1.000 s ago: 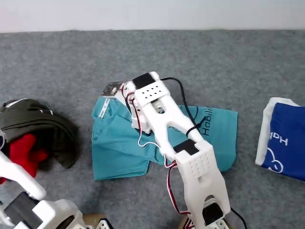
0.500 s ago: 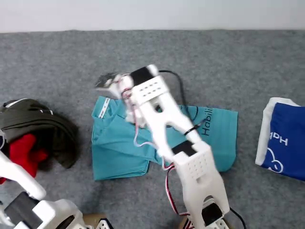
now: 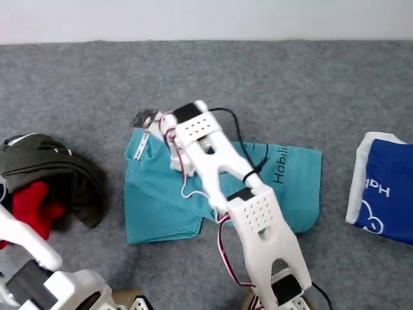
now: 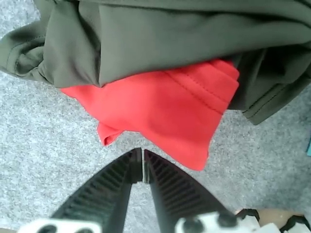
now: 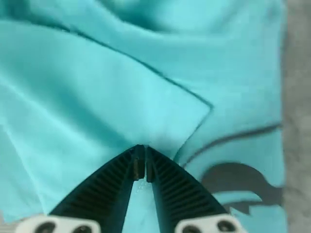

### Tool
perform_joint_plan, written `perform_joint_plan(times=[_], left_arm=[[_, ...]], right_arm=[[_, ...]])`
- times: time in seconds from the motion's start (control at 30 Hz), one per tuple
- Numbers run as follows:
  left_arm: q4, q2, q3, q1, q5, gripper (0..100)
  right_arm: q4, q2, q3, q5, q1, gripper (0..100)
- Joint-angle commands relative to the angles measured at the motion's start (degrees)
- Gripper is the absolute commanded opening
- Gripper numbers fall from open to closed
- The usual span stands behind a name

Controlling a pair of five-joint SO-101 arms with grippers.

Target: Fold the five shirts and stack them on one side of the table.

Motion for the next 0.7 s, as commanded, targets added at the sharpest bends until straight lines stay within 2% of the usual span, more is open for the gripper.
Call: perform_joint_plan(times=[0.0, 0.33, 0.43, 0.57, 0.67], left_arm=[[-1.32, -2.90, -0.04, 0.44, 0.09, 2], [-1.85, -2.90, -0.13, -1.41, 0.00, 2], [-2.64, -2.90, -0.13, -3.60, -1.85, 2], [-3.78, -2.90, -0.13, -6.95, -4.13, 2], [-3.87, -2.90, -0.04, -8.09, -5.45, 2]], right_arm=[[1.89, -0.92, -6.07, 0.00, 1.27, 1.4], [12.18, -1.71, -18.02, -0.44, -6.90, 1.4], [12.09, -5.05, -13.54, -0.44, -9.71, 1.4], [12.00, -12.79, 0.35, -0.44, -14.20, 2.0], [11.91, -17.63, 9.23, -0.53, -17.80, 7.9]])
